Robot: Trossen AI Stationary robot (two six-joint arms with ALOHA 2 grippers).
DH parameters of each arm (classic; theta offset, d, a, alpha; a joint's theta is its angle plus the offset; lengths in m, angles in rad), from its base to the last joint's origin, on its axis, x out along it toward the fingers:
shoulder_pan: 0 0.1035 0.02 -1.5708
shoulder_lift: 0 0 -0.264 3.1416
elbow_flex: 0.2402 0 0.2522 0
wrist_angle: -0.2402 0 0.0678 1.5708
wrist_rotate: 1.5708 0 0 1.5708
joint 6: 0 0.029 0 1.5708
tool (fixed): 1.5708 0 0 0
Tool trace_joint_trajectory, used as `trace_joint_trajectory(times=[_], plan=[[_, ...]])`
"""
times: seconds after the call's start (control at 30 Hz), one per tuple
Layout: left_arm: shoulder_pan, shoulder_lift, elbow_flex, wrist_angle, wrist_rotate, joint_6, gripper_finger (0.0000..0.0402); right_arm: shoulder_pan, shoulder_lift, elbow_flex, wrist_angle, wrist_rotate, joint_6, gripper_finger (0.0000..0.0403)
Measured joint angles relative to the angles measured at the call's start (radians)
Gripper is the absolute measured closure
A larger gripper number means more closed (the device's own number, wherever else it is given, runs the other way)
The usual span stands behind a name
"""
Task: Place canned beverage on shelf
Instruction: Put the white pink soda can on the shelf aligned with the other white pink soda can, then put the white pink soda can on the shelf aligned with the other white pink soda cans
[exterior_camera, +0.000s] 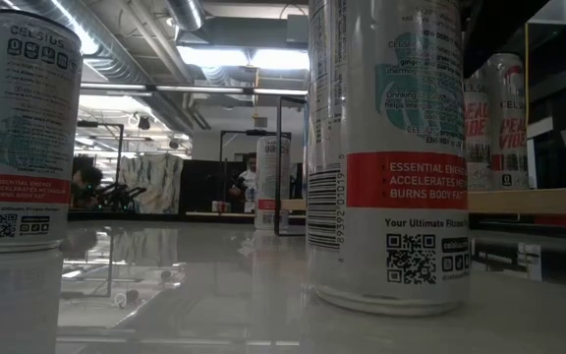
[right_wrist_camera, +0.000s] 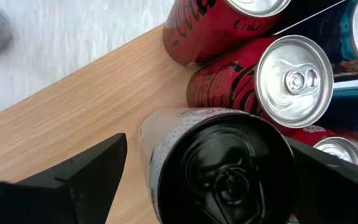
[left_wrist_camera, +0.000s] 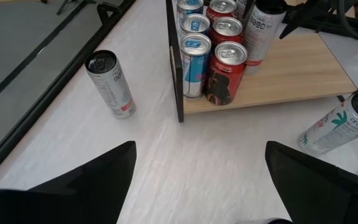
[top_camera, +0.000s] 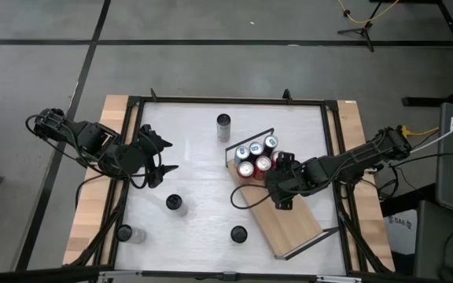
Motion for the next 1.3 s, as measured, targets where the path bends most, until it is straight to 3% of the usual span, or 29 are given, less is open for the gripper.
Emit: trace_joint_trajectory(times=[0.27, 0.7, 0.97, 1.13, 1.3], plan=[[0.0, 0.0, 0.0, 0.001, 0.0, -0.001, 0.0051, 0.0, -0.002, 0.073, -0.033, 0.005, -0.002, 0.0029], [0.0, 0.0, 0.0, 0.04, -0.015, 0.0, 0.0051, -0.014, -0.004, 0.328, -0.131, 0.053, -0.009, 0.0029], [0.001, 0.0, 0.0, 0.115, -0.019, 0.001, 0.0051, -0.139, -0.004, 0.439, -0.087, 0.058, -0.01, 0.0029], [0.031, 0.0, 0.0, 0.146, -0.082, 0.001, 0.0051, -0.213, -0.004, 0.448, -0.002, 0.05, -0.017, 0.0029], [0.08, 0.0, 0.0, 0.164, -0.073, 0.001, 0.0051, -0.265, -0.004, 0.448, 0.08, 0.048, -0.057, 0.0029]])
